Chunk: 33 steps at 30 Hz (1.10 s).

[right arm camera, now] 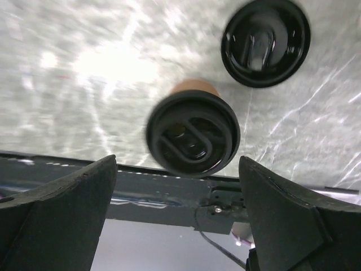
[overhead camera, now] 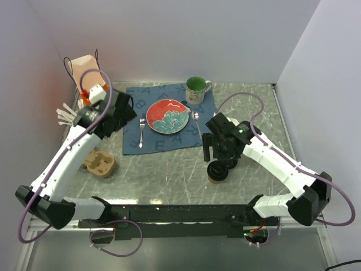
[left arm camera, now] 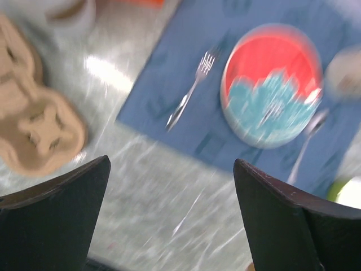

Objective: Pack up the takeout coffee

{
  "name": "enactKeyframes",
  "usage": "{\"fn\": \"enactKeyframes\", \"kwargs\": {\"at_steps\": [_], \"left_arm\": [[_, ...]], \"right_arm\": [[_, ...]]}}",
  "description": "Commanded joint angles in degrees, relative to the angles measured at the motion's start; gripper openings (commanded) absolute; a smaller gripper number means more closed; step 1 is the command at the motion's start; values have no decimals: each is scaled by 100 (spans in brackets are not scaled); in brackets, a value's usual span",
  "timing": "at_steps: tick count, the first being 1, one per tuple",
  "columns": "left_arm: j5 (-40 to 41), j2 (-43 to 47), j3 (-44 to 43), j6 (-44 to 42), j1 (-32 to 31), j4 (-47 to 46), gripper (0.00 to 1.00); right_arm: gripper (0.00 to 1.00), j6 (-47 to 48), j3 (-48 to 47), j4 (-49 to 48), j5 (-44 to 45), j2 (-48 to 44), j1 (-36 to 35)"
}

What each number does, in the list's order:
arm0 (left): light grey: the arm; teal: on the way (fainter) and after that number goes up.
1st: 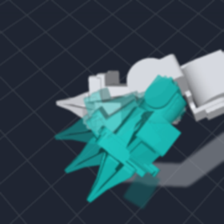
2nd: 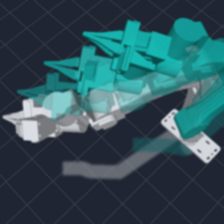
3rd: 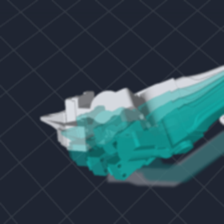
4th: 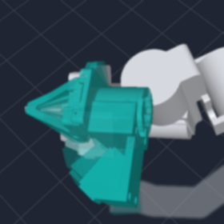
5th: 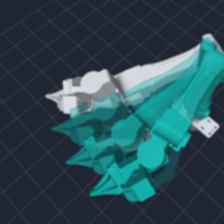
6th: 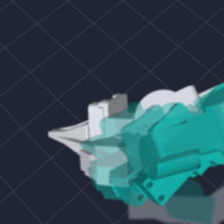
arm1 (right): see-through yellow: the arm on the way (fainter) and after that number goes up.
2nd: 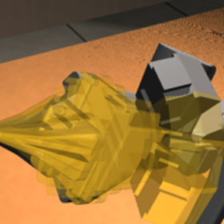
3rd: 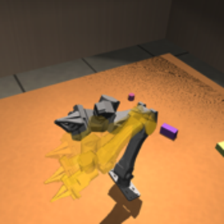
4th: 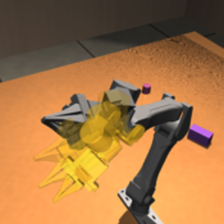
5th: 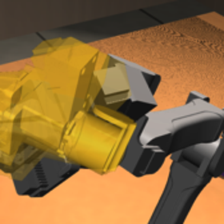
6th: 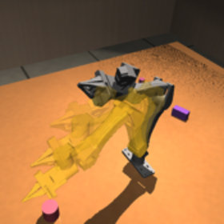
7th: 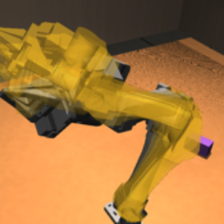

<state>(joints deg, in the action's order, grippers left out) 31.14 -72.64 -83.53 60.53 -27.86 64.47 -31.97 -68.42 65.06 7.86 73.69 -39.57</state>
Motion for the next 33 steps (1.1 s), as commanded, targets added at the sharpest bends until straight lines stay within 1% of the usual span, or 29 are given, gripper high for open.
{"fn": "enactKeyframes", "kwargs": {"at_steps": [1,3,4,5,6,7,8,10,13,15,19,22,25,26,27,28,29,31,32,33], "left_arm": [[779,-425,-1083,-357,499,-311,98],[841,-794,-1402,-883,658,-513,99],[772,-935,-1751,-1120,833,-749,97],[754,-1241,-1955,-1558,913,-821,94],[788,-1409,-2174,-1719,992,-857,93],[850,-1793,-2681,-1833,1097,-770,91],[1094,-1980,-2956,-2026,1142,-699,88],[1298,-2471,-3570,-2238,1221,-681,85],[1457,-2912,-4047,-2318,1309,-611,84],[1405,-3036,-4093,-2370,1370,-689,84],[1422,-3247,-3716,-2792,1449,-1216,84],[1404,-3527,-3846,-2802,1633,-1191,85],[1168,-3678,-3786,-2898,1845,-1445,77],[1071,-3696,-3742,-3011,1880,-1541,72],[1009,-3722,-3680,-3056,1915,-1673,69],[843,-3783,-3593,-3126,1968,-1857,64],[789,-3827,-3600,-3283,1977,-1928,55],[702,-3950,-3661,-3390,1977,-2043,48],[570,-3994,-3688,-3477,1977,-2078,42],[482,-4021,-3706,-3522,1977,-2131,38]], "right_arm": [[96,217,-602,578,49,-91,28],[96,296,-663,675,23,-162,20],[96,340,-672,692,-21,-258,20],[96,375,-725,710,-126,-311,28],[96,462,-742,710,-214,-372,28],[96,489,-769,710,-267,-495,28],[96,524,-813,710,-337,-566,28],[96,621,-839,701,-408,-741,28],[96,727,-892,780,-452,-856,28],[96,770,-918,815,-443,-909,28],[96,780,-980,824,-469,-1032,20],[96,771,-1024,833,-496,-1067,29],[96,806,-998,807,-522,-1076,28],[96,806,-998,815,-531,-1076,28],[96,806,-998,807,-540,-1059,28],[96,815,-989,798,-540,-1059,28],[96,815,-989,789,-531,-1050,20],[96,797,-1006,780,-522,-1024,37],[96,806,-1032,789,-522,-1015,29],[96,806,-1041,798,-522,-1006,28]]}}
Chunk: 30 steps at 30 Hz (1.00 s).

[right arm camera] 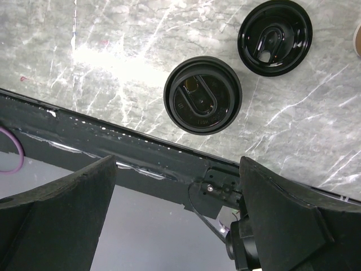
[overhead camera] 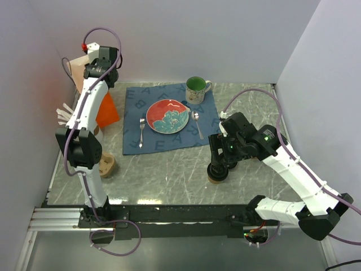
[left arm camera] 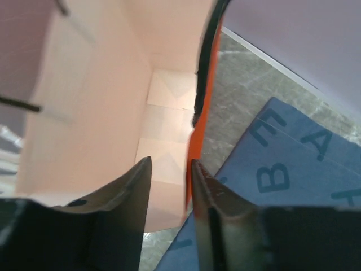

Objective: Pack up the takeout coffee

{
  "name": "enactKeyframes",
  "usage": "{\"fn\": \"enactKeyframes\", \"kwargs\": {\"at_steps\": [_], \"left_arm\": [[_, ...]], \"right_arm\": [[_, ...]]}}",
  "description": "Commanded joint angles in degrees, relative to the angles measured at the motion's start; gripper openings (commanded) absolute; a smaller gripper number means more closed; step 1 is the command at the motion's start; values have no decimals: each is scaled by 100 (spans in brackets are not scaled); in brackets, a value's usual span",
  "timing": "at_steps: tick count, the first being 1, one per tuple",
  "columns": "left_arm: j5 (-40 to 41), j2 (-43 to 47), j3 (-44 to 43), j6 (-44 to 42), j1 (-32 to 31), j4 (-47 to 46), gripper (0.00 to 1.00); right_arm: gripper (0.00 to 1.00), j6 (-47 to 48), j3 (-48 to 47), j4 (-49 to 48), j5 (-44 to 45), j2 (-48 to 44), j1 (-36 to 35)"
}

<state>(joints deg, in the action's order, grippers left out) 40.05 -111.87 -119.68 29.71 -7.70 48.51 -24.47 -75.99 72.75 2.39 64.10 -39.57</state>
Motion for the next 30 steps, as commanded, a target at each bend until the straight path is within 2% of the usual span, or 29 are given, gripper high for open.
{"fn": "enactKeyframes", "kwargs": {"at_steps": [1,2,4,5,6,10,15,19,22,25,26,30], "left_arm": [[-489,-141,-126,-484,-38,-588,35],[-603,-159,-161,-562,-38,-615,24],[-639,-247,-327,-625,-38,-562,15],[-665,-282,-424,-677,-38,-466,5],[-796,-300,-581,-738,-38,-422,1],[-1122,-20,-662,-1037,-161,-535,1],[-1052,596,-530,-1609,-626,-870,1],[-868,1008,-688,-1653,-995,-292,1],[-1209,1377,-610,-1460,-1268,113,1],[-1991,2017,100,-1582,-1663,115,1],[-2489,2194,337,-1618,-1769,106,1],[-3020,3056,1698,-1732,-2558,159,1]], "right_arm": [[96,56,-277,29,33,-46,28],[96,56,-285,29,42,-38,28],[96,65,-320,72,77,-29,28],[96,74,-355,90,86,-20,28],[96,91,-382,99,95,-2,20],[96,91,-513,64,33,33,28],[96,144,-917,38,-116,217,28],[96,206,-1619,108,-213,437,28],[96,214,-1858,55,-213,507,28],[96,214,-1832,-24,-213,481,29],[96,214,-1823,-42,-204,464,37],[96,144,-1911,-77,-213,306,99]]}}
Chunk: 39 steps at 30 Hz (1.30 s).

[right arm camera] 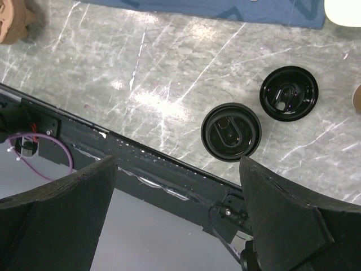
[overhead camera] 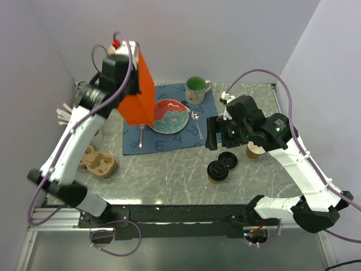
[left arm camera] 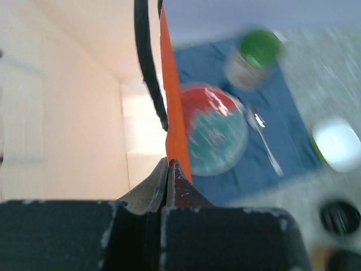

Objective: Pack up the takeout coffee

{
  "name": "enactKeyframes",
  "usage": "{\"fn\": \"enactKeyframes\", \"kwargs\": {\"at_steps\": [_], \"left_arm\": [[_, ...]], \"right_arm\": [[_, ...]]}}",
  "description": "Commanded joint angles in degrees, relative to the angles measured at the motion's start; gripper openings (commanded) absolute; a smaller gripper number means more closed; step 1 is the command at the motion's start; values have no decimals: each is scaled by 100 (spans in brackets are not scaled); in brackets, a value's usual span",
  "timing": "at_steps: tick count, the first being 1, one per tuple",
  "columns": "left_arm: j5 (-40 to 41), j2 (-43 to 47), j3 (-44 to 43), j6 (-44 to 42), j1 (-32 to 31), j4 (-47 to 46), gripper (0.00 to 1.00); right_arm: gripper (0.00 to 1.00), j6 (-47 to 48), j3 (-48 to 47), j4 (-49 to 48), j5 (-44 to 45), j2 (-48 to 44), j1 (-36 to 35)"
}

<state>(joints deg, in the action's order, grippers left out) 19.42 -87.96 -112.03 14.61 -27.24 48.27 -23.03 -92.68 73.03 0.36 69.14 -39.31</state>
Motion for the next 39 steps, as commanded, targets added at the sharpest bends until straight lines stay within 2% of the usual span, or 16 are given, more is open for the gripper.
{"fn": "enactKeyframes", "kwargs": {"at_steps": [1,6,9,17,22,24,28,32,34,36,39], "left_arm": [[-1027,1075,1181,-257,-711,157,1],[-2072,2449,2832,-713,-1036,-449,1],[-2617,3108,3299,-924,-1064,-538,1],[-3935,3628,4013,-1400,-1072,-371,2],[-4113,3760,4303,-1585,-1072,-230,6],[-4183,3882,4452,-1514,-1072,-379,16],[-3973,3989,4576,-1102,-1072,-494,58],[-3402,3954,4418,-759,-1072,-398,65],[-2921,3936,4356,-444,-1072,-415,69],[-2821,3953,4277,-249,-1072,-432,69],[-2786,4041,4260,41,-1072,-617,70]], "right_arm": [[96,-18,-320,-149,-1,-234,99],[96,-27,-321,-465,17,-541,134],[96,-35,-259,-668,-10,-648,160],[96,-53,-145,-773,16,-744,160],[96,-193,92,-913,-1,-841,169],[96,-211,101,-966,-10,-885,169],[96,-141,-30,-966,60,-841,160],[97,-97,-13,-1378,88,-780,178],[95,60,-153,-1485,8,-631,187],[91,184,-372,-1459,-10,-297,222],[86,456,-679,-1328,-675,212,414]]}}
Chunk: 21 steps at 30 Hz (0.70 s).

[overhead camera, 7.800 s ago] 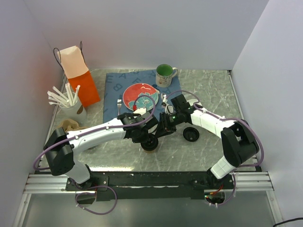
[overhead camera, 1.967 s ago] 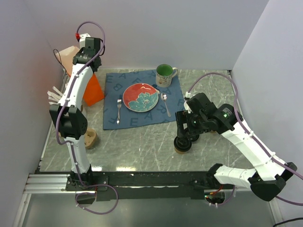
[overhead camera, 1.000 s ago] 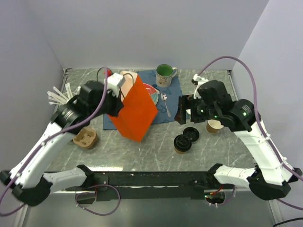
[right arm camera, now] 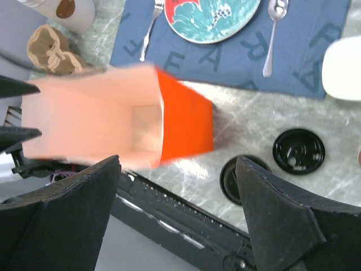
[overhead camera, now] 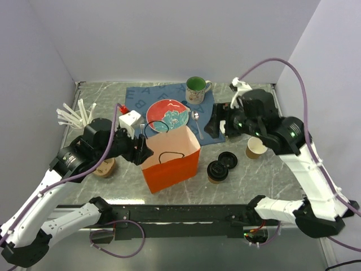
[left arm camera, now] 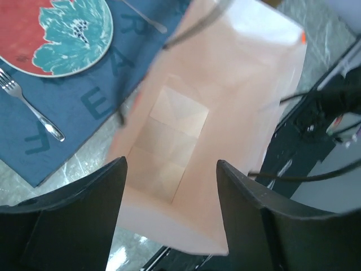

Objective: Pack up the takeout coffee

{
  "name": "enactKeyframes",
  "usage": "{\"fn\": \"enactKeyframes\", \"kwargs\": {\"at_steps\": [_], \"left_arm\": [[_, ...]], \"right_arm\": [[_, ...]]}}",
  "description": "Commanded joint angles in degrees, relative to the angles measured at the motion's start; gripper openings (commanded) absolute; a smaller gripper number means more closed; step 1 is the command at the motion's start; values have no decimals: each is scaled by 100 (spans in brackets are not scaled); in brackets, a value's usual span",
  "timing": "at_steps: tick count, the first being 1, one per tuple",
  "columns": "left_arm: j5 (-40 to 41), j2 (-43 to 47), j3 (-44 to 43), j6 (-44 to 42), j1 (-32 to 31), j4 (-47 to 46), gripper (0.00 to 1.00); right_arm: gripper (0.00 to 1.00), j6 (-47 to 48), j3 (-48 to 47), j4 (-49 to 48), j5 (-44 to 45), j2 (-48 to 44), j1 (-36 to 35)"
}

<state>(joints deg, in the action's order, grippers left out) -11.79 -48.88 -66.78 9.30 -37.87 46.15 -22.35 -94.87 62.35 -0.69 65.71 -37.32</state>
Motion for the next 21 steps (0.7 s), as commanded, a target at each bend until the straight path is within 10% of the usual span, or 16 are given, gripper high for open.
{"fn": "enactKeyframes", "kwargs": {"at_steps": [1,13,21], "left_arm": [[362,177,-265,721,-10,-466,71],[2601,977,16,1943,-10,-731,90],[3604,12,-423,2242,-1,25,91]], "right_arm": [[85,467,-532,-206,-686,687,234],[66,485,-146,-205,-1582,1689,234],[45,126,-191,-73,-1574,2033,146]]}}
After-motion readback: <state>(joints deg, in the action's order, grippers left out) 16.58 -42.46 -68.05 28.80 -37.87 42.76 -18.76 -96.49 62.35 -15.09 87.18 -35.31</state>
